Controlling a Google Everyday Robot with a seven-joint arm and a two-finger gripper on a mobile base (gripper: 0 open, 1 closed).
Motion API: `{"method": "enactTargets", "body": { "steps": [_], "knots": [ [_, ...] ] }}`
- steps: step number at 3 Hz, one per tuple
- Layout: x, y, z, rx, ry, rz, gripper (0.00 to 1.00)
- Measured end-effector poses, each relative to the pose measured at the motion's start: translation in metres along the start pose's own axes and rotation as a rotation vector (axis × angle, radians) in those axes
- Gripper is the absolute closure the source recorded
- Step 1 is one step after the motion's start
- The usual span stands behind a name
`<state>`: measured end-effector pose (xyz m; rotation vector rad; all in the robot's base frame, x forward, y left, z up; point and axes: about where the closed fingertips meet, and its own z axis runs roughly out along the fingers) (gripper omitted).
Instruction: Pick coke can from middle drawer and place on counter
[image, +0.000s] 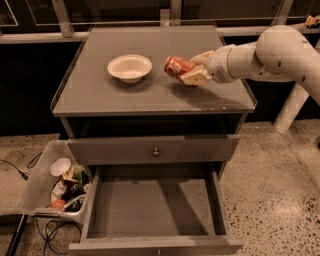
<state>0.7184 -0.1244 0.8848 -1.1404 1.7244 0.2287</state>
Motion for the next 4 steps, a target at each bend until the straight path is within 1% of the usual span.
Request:
{"method": "enactTargets", "body": {
  "steps": [1, 2, 4],
  "knots": [
    [0.0128, 0.0116, 0.0096, -0.03, 0.028, 0.027, 1.0],
    [0.0132, 0.012, 0.0099, -0.031, 0.029, 0.029, 0.82],
    [0.0132, 0.0121, 0.01, -0.031, 0.029, 0.029, 0.36]
  ]
}}
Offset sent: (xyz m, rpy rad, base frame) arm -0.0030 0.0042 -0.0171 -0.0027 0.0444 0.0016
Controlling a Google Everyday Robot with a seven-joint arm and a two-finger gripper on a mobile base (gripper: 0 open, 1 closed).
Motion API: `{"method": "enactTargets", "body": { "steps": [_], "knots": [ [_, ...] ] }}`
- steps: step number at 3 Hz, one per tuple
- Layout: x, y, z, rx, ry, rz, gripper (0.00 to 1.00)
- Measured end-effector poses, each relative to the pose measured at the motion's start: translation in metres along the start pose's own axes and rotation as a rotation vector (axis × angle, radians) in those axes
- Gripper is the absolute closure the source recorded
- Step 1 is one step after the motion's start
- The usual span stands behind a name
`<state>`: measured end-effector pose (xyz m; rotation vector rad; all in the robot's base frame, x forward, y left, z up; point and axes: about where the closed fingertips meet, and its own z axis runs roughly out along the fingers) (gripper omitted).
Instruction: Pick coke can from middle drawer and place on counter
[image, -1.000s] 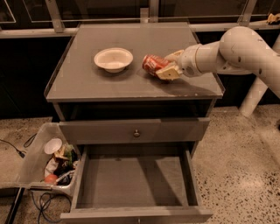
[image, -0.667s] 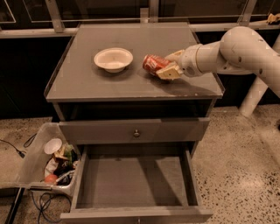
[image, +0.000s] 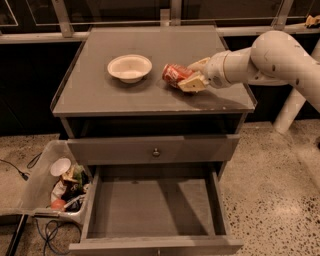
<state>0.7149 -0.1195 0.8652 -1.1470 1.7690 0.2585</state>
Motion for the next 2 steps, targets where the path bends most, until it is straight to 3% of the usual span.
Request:
{"method": "enactTargets", "body": {
  "steps": [1, 2],
  "knots": [
    [0.0, 0.0, 0.0, 0.0, 0.0, 0.0, 0.13],
    [0.0, 0.0001, 0.0001, 0.0, 0.0, 0.0, 0.0]
  ]
}}
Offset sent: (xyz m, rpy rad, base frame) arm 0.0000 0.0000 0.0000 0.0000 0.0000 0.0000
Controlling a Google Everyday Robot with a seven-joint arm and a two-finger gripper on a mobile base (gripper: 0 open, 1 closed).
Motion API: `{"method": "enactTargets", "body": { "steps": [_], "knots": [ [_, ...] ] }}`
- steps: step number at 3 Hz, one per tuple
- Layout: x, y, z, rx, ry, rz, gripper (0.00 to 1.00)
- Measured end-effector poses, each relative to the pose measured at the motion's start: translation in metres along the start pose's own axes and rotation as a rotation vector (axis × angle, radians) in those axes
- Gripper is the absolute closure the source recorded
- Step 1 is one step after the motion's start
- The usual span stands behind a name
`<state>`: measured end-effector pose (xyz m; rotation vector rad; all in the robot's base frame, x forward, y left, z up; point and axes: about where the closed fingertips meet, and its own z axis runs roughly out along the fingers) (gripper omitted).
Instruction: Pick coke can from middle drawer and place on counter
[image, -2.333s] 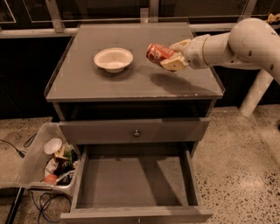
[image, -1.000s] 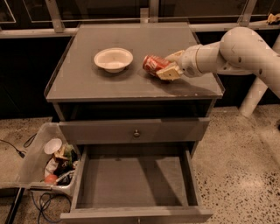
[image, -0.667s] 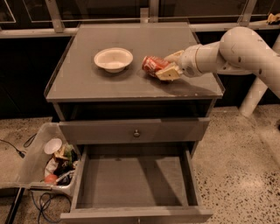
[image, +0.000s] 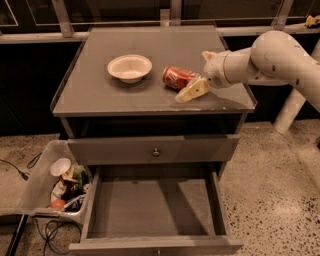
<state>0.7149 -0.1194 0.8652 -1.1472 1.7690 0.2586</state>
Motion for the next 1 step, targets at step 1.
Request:
{"method": "enactTargets", "body": {
  "steps": [1],
  "knots": [
    [0.0, 0.0, 0.0, 0.0, 0.0, 0.0, 0.0]
  ]
}}
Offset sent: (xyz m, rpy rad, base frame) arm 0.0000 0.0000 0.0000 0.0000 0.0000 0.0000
